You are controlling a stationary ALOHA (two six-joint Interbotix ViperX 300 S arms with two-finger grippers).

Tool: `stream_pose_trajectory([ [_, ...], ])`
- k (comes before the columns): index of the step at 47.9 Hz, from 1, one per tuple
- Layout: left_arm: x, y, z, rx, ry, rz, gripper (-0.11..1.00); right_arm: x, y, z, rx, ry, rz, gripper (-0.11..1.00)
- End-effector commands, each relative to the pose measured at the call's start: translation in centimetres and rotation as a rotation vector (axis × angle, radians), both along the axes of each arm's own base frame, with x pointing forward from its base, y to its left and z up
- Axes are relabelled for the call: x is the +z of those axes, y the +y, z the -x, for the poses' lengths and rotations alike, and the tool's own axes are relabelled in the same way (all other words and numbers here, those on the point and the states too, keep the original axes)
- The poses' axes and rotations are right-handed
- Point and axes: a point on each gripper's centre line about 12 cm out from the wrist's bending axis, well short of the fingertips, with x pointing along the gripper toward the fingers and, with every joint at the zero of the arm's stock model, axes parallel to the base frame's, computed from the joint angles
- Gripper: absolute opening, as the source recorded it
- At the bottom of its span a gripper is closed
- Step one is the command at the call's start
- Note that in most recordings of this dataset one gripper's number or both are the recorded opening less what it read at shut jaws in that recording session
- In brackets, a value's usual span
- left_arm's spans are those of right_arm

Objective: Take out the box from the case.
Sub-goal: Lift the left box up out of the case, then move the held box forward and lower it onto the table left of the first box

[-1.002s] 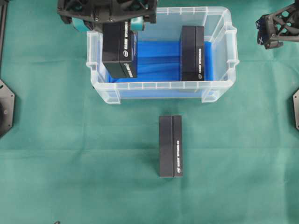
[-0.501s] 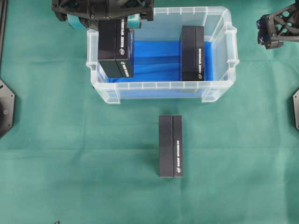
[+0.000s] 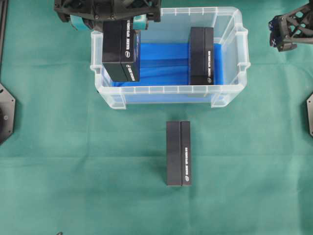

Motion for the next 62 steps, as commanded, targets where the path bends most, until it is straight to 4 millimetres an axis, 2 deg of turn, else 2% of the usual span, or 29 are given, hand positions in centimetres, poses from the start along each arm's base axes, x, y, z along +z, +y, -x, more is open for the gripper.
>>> stream_pose_trajectory([
  [1,2.40,-0.23,0.85,-0.002,-0.065,-0.019,0.60,0.55,0.00,0.00,0.002,-0.020,0.012,0.87],
  [54,2.41,-0.21,0.86,-0.002,-0.064,-0.020,0.60,0.52,0.16,-0.01,0.007,-0.019,0.011,0.87],
  [62,2.37,-0.81,0.75,-0.005,-0.065,-0.017,0.60,0.52,0.16,-0.01,0.007,-0.019,0.011,0.87],
])
